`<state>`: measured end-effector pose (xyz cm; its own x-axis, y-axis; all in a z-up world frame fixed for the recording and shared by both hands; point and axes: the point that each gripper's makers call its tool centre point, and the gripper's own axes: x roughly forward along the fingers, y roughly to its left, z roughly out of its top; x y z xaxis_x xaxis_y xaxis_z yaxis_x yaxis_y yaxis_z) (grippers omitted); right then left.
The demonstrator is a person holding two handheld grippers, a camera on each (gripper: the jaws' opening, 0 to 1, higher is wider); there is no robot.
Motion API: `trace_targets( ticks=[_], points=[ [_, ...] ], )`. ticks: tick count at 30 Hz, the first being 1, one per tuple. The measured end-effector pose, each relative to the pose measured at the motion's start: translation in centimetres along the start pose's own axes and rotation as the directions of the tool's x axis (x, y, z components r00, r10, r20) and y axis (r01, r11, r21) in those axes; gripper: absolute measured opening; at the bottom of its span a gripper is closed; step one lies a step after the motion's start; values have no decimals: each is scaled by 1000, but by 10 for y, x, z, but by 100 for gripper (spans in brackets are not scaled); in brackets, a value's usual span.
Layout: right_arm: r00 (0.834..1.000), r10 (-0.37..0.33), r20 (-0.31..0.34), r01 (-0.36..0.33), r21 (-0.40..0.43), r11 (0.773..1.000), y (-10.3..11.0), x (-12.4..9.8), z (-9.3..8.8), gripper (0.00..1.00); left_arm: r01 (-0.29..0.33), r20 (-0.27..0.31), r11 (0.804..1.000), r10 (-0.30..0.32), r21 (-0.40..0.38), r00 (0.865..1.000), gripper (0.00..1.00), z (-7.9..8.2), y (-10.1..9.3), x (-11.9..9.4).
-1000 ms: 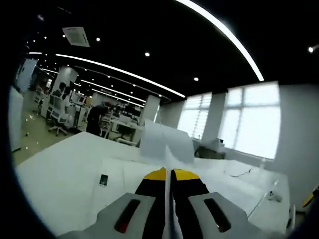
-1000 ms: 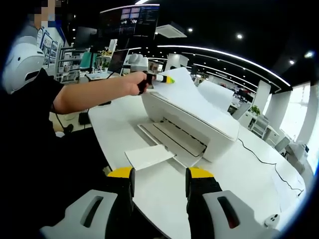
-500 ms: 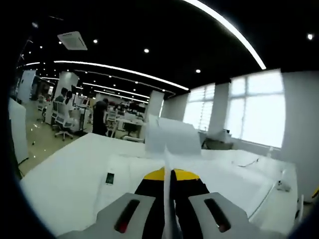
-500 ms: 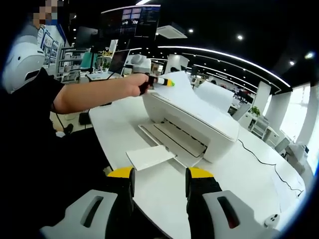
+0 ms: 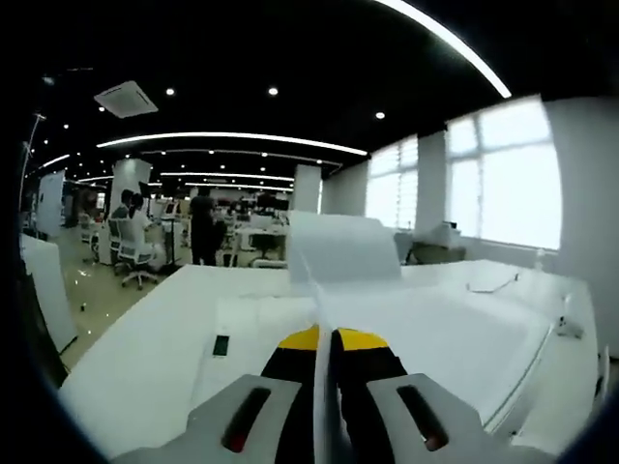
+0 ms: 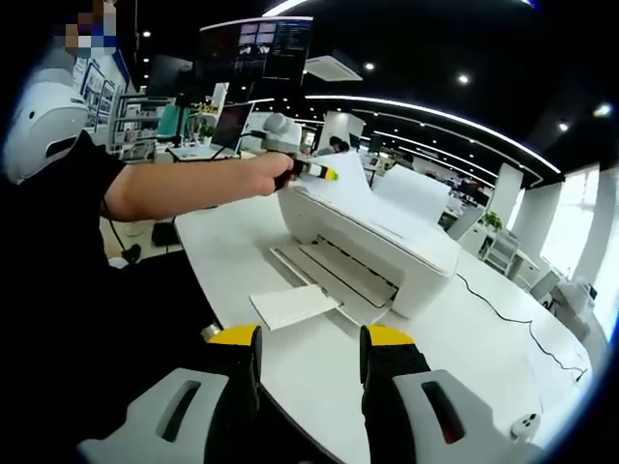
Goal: Remove the paper from the printer output slot and place it on top of the printer
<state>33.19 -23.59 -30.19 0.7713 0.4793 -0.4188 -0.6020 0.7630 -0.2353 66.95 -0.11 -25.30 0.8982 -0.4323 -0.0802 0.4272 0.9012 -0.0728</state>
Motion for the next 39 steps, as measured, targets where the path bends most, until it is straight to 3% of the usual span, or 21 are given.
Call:
trace_targets(
  ticks=[9,13,14,18,23,25,31,39],
  points=[
    [1000,-3,15,4,-6,1000,0,-4,3,36,-13,-61,999,16,45,998,7,-6,-1,1],
    [1000,-4,21,5,-13,1000,0,-6,7,36,12,-110,994,0,110,994,8,-12,-6,8],
    [1000,-4,21,4,-13,1000,0,-6,7,36,58,-154,990,-38,126,987,8,-19,-14,9],
    [1000,6,23,-6,-19,1000,5,-4,10,35,46,-156,990,-25,131,988,8,-19,-8,6],
    [1000,9,30,-8,-26,1000,8,-6,13,35,77,-194,984,-45,160,980,9,-22,-8,8],
    [1000,5,31,-4,-27,1000,7,-7,13,35,106,-220,980,-68,168,973,9,-23,-6,12],
    [999,5,32,-4,-24,1000,9,-7,12,35,199,-281,970,-154,140,947,8,-29,-17,-1],
    [999,16,30,-15,-25,1000,13,-3,13,35,253,-342,945,-172,207,924,11,-31,-19,-3]
  ],
)
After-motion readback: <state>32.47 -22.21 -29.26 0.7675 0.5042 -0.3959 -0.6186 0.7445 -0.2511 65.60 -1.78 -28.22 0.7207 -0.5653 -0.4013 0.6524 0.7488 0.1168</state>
